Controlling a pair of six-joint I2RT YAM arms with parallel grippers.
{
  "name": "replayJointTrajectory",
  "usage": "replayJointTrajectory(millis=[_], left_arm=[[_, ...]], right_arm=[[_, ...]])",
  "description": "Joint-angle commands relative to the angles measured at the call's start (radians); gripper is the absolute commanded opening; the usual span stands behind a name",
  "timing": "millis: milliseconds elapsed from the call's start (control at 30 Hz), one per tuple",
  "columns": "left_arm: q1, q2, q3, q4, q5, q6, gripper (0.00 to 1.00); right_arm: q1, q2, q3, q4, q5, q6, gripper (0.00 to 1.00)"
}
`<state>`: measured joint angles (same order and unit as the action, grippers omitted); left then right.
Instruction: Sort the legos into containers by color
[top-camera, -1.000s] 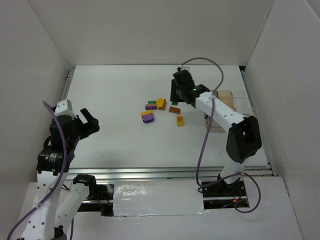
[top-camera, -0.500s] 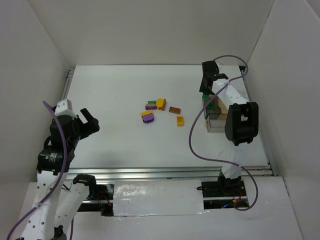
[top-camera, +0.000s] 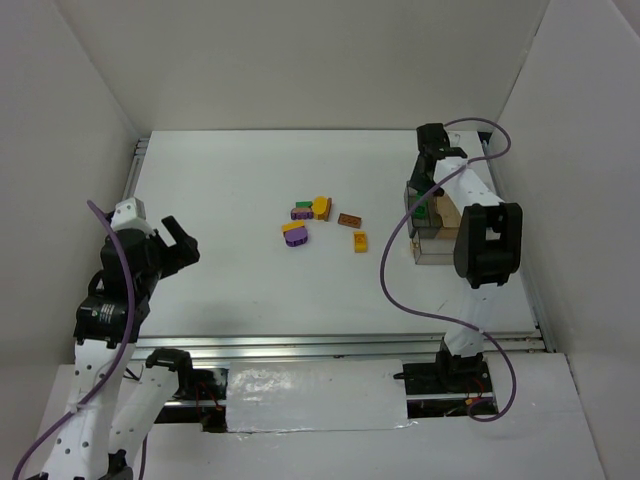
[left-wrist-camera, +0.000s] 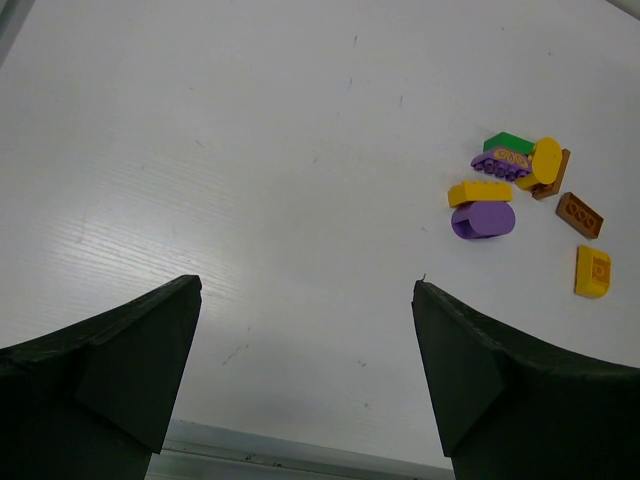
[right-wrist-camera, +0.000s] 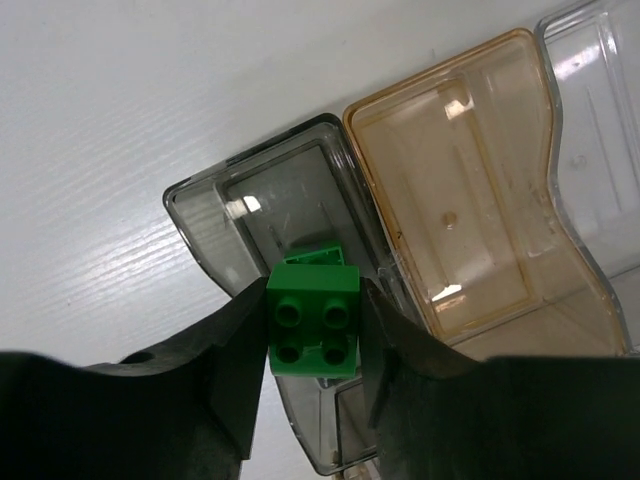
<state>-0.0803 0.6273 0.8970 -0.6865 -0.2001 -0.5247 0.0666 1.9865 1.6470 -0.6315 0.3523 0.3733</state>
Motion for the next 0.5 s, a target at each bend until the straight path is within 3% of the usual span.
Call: replayJointTrajectory(millis=[0,133,167,467], left_arm=[[-0.004,0.009,0.013,0.042,0.013,0.015,1.00],[-0.004,0.022,0.013,0.044,0.013,0.015,0.99],[-0.004,0.023,0.014,0.044,0.014,0.015,1.00],[-0.004,0.077,0.022,0.047,0.011,0.014,1.00]], right_arm=[[0.007,-0.018,0.039,-0.013,-0.006,0.010,0.58],[0.007,-0.052,0.042,-0.020,-0.019,0.015,0.63],[0.009,-0.061,0.037,-0.019,-0.024,0.016,0.97],[-0.001,-0.095,0.071,-0.089,-0.016,0.052,1.00]])
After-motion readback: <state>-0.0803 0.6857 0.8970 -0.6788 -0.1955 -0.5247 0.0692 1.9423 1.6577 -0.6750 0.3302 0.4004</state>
